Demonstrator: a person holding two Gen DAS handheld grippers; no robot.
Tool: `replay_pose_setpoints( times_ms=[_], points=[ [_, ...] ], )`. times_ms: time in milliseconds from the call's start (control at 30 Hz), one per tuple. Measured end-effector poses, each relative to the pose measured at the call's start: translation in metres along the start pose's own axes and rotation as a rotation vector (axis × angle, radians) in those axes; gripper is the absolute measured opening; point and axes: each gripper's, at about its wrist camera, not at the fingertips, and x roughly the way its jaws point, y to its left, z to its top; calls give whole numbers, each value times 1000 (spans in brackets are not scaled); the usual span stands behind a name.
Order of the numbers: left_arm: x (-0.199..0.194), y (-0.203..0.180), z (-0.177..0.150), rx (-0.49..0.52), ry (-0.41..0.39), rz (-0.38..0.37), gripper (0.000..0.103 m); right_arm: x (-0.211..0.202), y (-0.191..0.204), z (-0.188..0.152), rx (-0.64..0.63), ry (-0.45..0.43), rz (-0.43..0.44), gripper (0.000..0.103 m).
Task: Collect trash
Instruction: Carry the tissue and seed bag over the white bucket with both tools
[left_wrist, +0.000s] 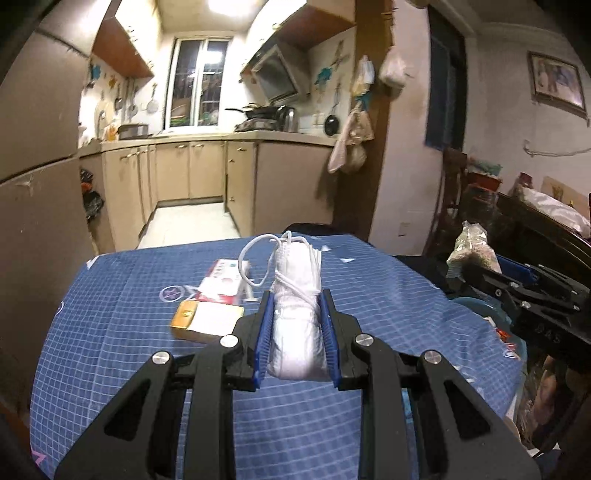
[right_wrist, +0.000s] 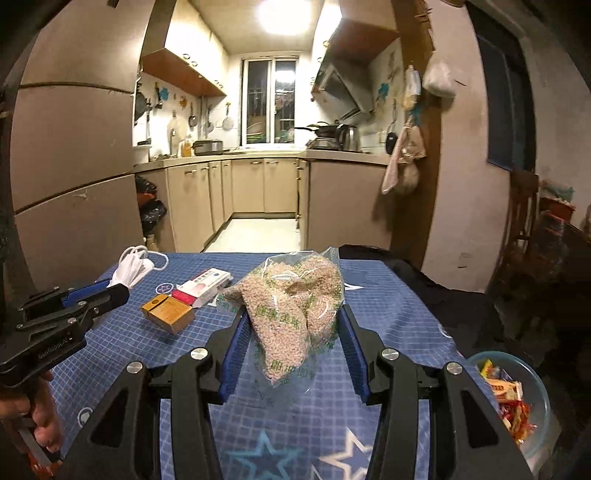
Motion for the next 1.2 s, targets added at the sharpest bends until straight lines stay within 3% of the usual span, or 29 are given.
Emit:
replay_pose_setpoints(
  times_ms=[700, 1200],
  points=[
    [-26, -116, 0, 121, -26, -131, 24, -139, -98, -42, 104, -42, -154, 49],
    [-33, -225, -27, 222, 11, -244, 24, -229, -190, -110, 191, -21, -265, 49]
  ],
)
